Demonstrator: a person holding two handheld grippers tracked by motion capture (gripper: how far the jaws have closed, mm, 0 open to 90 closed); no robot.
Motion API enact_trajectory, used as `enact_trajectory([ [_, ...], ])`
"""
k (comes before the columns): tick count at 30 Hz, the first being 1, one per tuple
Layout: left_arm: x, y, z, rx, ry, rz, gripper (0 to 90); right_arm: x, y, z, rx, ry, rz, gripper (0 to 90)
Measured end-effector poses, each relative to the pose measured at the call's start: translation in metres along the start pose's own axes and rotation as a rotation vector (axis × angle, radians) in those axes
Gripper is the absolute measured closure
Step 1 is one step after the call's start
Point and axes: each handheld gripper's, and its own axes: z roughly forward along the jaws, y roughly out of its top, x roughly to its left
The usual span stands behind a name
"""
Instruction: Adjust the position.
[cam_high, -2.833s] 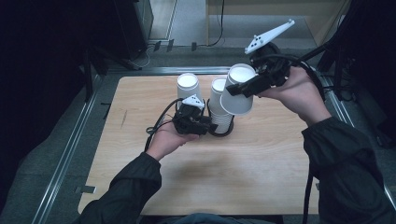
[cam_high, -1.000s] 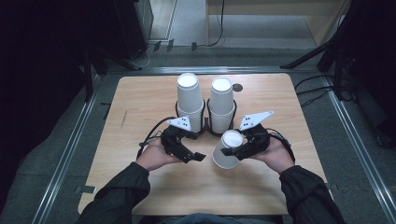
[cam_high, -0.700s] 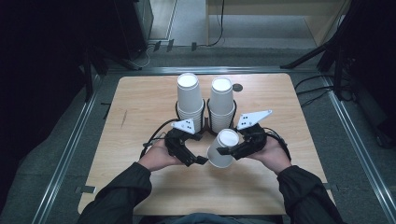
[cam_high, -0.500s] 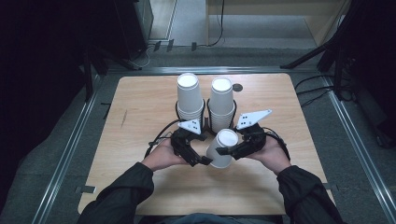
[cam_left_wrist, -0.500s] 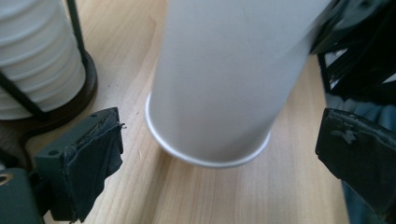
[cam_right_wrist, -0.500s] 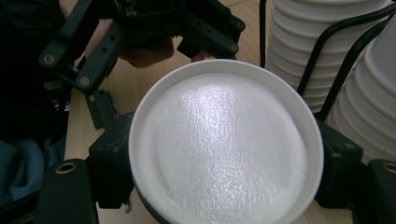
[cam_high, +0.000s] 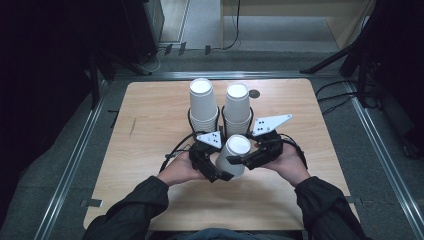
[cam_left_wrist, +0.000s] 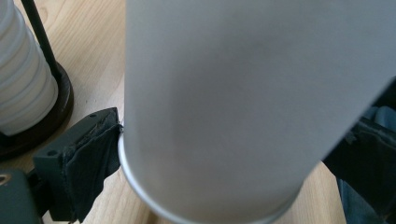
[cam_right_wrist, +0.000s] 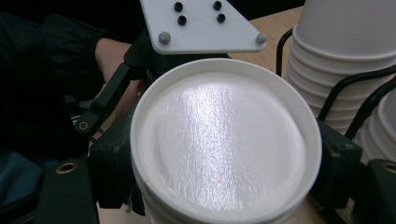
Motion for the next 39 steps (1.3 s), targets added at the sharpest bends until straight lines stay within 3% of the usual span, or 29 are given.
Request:
enact_trajectory([
  [7,-0.003,0.001,-0.001,-0.057,-0.032,0.011,0.7,0.005,0.005,0.0,-0.051,0.035,0.006,24.4],
  [12,-0.005,0.002,-0.01,-0.081,0.004,0.046,9.7,0.003,0.004,-0.003,-0.062,0.04,0.016,24.8],
  [16,-0.003,0.002,-0.013,-0.076,-0.002,0.059,12.6,0.0,0.004,-0.006,-0.071,0.047,0.037,24.4],
  [22,0.002,0.002,-0.019,-0.066,-0.009,0.042,13.9,0.001,0.004,-0.005,-0.036,0.011,0.038,14.4],
  [25,0.004,0.001,-0.028,-0.069,0.018,0.027,14.5,-0.001,0.002,-0.009,-0.03,0.005,0.041,14.2],
  [30,0.006,0.001,-0.038,-0.054,0.027,0.014,14.8,-0.004,-0.003,-0.014,0.002,-0.008,0.043,14.6],
  [33,0.007,0.001,-0.045,-0.013,0.065,0.025,14.8,-0.003,-0.009,-0.014,0.046,-0.031,0.028,15.0],
  [35,0.009,0.0,-0.048,-0.001,0.055,0.007,14.8,-0.003,-0.013,-0.012,0.076,-0.038,0.024,15.1],
  [36,0.01,-0.001,-0.05,0.026,0.071,0.015,14.8,-0.004,-0.018,-0.009,0.103,-0.041,0.03,15.7],
  [39,0.01,-0.001,-0.05,0.06,0.103,0.024,14.8,-0.006,-0.024,-0.006,0.124,-0.042,0.039,16.0],
])
